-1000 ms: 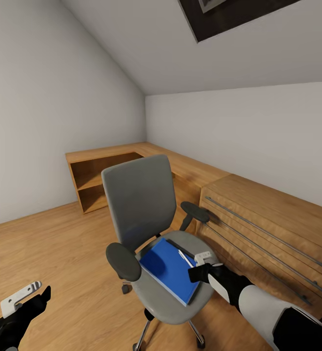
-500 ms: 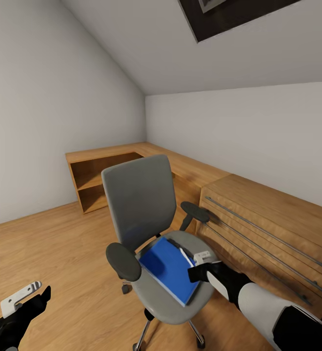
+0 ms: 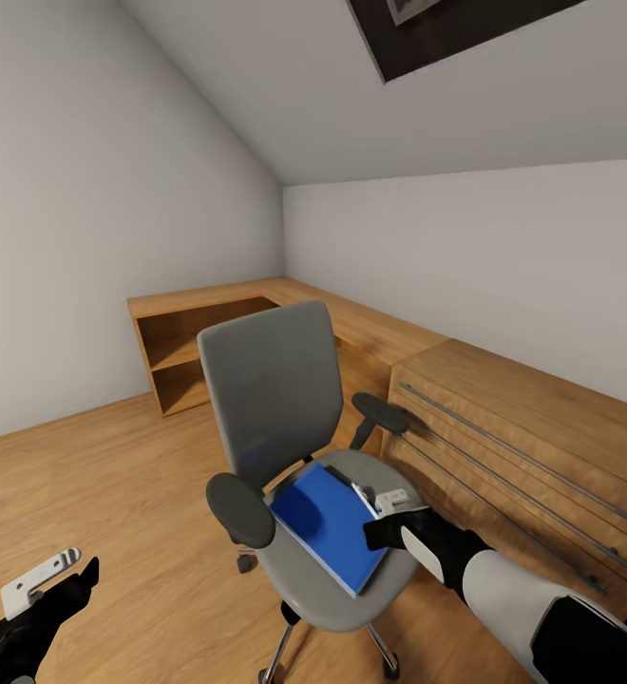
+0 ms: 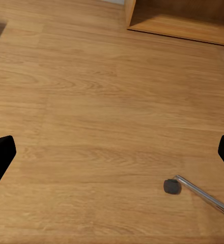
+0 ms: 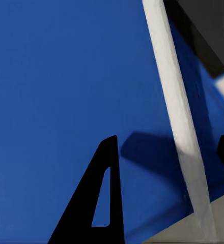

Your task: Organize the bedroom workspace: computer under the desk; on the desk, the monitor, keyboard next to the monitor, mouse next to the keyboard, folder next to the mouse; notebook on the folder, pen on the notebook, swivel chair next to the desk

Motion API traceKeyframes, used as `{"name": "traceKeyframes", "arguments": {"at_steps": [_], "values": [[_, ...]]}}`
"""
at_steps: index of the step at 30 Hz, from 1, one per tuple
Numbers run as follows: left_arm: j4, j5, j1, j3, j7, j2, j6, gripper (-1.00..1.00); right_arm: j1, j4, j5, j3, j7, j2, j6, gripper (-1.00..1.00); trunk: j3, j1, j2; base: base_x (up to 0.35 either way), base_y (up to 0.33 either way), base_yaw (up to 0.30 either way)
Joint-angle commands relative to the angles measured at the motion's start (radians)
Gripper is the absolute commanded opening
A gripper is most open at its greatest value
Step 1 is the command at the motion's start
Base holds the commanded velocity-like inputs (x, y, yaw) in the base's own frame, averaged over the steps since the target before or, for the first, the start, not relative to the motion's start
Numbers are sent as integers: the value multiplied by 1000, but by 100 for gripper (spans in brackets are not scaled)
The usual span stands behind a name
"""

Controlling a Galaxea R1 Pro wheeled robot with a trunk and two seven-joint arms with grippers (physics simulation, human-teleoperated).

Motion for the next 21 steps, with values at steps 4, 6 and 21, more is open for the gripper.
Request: {"name": "traceKeyframes", "arguments": {"at_steps": [4, 6, 21], "values": [[-2, 8, 0, 0, 6, 0, 3, 100, 29, -1, -13, 3, 2, -1, 5, -100, -1, 0, 0, 0, 0, 0], [-2, 8, 0, 0, 6, 0, 3, 100, 29, -1, -13, 2, 2, -1, 5, -100, -1, 0, 0, 0, 0, 0], [-2, 8, 0, 0, 6, 0, 3, 100, 29, -2, -13, -4, -42, -1, 5, -100, -1, 0, 0, 0, 0, 0]]}}
